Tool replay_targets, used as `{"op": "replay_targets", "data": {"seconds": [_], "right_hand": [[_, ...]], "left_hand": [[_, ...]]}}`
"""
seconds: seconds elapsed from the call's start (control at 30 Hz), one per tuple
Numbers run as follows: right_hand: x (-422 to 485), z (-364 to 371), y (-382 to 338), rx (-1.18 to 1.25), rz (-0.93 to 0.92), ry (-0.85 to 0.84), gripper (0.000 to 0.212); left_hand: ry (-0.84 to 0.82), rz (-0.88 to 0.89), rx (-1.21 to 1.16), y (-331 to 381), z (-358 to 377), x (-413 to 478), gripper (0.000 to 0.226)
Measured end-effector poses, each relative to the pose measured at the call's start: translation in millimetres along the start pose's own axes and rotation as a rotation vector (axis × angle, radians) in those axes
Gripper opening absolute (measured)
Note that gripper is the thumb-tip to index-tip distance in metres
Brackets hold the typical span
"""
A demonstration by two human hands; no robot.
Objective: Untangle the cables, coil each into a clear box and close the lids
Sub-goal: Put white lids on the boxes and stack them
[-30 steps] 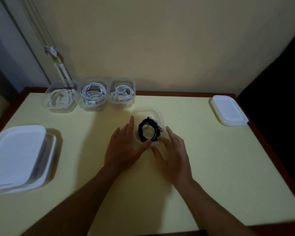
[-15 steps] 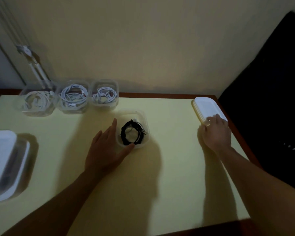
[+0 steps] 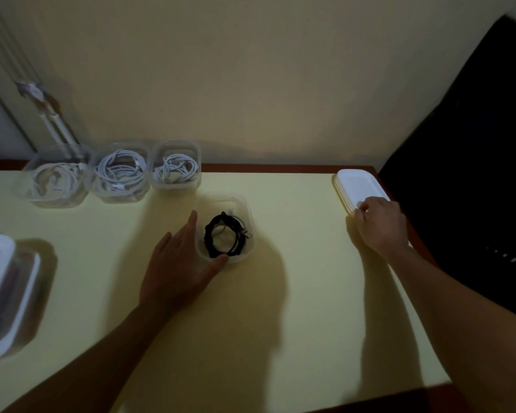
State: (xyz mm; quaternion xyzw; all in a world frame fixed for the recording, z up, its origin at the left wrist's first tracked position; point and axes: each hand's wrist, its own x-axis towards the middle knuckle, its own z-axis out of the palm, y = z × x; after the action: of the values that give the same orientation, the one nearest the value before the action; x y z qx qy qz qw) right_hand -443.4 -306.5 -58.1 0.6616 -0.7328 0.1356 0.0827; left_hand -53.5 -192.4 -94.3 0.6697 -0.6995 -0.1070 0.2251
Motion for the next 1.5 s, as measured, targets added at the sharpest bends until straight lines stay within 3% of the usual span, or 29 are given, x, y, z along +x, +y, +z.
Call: {"op": "replay_targets", "data": {"seconds": [0.2, 0.53, 0.73, 0.97, 1.03, 1.17, 1.3, 1.4, 1.5], "right_hand": [[5.2, -9.4, 0.8, -0.245, -0.146, -0.136, 0.022], [3.3, -9.5, 5.1, -0.409, -0.230, -0.035, 0.027], [-14.3, -29.7, -52.1, 0.059, -0.410, 0.139, 0.006], [-86.6, -47.2, -170.6, 0.507, -0.721, 0.004, 0.016], [-95.1, -51.2, -192.3, 0.529, -0.740, -0.072, 0.022], [-99.7, -41.0, -209.9, 0.427, -0.957, 0.019, 0.025], [-96.7, -34.5, -220.4, 0.443, -0.839, -0.097, 0.043], [-83.1, -37.6, -229.2, 0.488, -0.669, -0.130, 0.043], [-62.0, -30.4, -233.6, 0.310, -0.579, -0.183, 0.059]], "left_hand": [[0.000, 0.005, -0.010, 0.8, -0.5, -0.2, 0.107], [0.003, -0.008, -0.032, -0.4, 1.8, 0.4, 0.107], [-0.008, -0.025, -0.071, 3.0, -1.8, -0.5, 0.111], [-0.003, -0.018, -0.033, 4.4, -3.3, -1.6, 0.114], [0.004, -0.016, -0.023, 3.4, -2.2, -1.6, 0.114], [0.001, 0.012, -0.028, -2.2, 1.2, 0.3, 0.109], [0.002, 0.047, -0.046, -3.6, 0.1, 0.4, 0.102], [0.039, 0.056, -0.060, 0.1, -3.8, 0.0, 0.106], [0.042, 0.054, -0.107, 0.9, -4.5, 1.1, 0.112]]}}
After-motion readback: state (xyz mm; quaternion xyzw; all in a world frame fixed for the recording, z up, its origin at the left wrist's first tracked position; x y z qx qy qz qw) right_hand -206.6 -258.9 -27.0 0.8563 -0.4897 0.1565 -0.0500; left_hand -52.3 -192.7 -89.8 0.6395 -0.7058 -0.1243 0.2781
